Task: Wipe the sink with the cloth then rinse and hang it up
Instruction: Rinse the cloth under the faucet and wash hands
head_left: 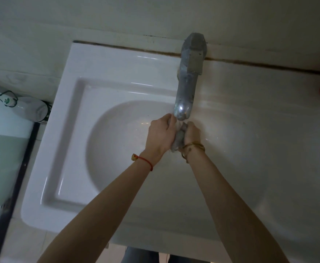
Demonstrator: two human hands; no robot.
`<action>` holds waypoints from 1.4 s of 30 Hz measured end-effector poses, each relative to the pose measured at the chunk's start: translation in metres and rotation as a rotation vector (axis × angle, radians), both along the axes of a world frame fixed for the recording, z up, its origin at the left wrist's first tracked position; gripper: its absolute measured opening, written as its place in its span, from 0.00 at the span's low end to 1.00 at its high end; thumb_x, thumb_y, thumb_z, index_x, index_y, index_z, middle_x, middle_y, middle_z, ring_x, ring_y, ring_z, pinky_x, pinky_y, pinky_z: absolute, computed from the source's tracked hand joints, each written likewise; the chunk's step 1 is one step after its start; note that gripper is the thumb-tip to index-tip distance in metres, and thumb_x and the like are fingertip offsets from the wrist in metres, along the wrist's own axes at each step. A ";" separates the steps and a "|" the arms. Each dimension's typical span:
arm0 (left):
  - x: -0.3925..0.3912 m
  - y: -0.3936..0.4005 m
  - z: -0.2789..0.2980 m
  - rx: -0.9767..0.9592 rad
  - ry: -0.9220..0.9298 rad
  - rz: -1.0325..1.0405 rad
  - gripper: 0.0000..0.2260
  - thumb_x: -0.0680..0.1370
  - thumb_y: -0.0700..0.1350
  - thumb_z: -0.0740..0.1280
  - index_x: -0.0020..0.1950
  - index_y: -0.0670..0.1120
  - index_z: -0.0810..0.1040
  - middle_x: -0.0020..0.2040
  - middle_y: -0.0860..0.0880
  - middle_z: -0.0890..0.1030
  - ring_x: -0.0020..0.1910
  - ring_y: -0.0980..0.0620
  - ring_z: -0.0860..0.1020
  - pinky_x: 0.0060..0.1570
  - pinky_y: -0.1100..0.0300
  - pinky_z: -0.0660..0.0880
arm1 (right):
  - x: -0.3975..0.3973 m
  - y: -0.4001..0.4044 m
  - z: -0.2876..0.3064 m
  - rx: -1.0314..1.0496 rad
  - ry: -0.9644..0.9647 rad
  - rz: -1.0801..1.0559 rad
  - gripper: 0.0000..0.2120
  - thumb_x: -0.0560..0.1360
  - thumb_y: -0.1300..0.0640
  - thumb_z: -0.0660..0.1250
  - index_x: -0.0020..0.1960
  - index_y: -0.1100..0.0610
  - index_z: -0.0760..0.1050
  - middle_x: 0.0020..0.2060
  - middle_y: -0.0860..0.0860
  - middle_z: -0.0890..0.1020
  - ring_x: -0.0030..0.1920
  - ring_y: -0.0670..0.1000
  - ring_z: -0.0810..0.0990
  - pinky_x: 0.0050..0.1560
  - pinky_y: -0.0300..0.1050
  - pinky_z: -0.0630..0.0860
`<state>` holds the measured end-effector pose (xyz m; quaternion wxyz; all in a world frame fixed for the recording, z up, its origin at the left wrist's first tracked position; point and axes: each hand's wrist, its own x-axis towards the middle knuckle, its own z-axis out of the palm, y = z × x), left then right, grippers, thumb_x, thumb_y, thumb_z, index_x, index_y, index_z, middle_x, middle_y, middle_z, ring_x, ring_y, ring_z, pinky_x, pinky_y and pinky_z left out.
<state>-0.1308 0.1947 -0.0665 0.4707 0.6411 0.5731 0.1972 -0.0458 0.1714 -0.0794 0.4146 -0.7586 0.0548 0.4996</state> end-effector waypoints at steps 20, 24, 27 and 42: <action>0.015 -0.015 -0.004 -0.045 -0.146 0.277 0.22 0.82 0.47 0.62 0.28 0.49 0.64 0.21 0.56 0.68 0.22 0.59 0.64 0.27 0.60 0.63 | -0.015 -0.005 0.007 0.099 -0.386 0.045 0.27 0.75 0.47 0.60 0.19 0.54 0.64 0.14 0.45 0.68 0.18 0.42 0.66 0.25 0.40 0.62; 0.006 -0.004 -0.009 -0.028 -0.112 0.162 0.25 0.83 0.46 0.60 0.25 0.50 0.60 0.18 0.57 0.67 0.19 0.60 0.63 0.25 0.64 0.60 | -0.010 -0.006 0.003 0.190 -0.449 0.090 0.25 0.75 0.58 0.58 0.19 0.52 0.62 0.16 0.45 0.68 0.19 0.41 0.66 0.27 0.40 0.62; 0.006 -0.001 -0.005 -0.195 -0.093 0.213 0.23 0.81 0.48 0.58 0.25 0.49 0.66 0.20 0.57 0.71 0.22 0.62 0.68 0.32 0.59 0.66 | -0.006 -0.010 0.002 0.303 -0.569 0.168 0.23 0.76 0.60 0.57 0.23 0.52 0.60 0.18 0.44 0.66 0.22 0.42 0.65 0.29 0.41 0.61; 0.005 -0.013 0.012 -0.724 -0.412 0.459 0.12 0.79 0.49 0.67 0.59 0.44 0.78 0.55 0.39 0.83 0.52 0.41 0.82 0.51 0.43 0.82 | -0.011 -0.021 0.009 0.156 -0.265 0.109 0.11 0.76 0.48 0.64 0.49 0.56 0.76 0.44 0.50 0.80 0.42 0.47 0.78 0.41 0.37 0.72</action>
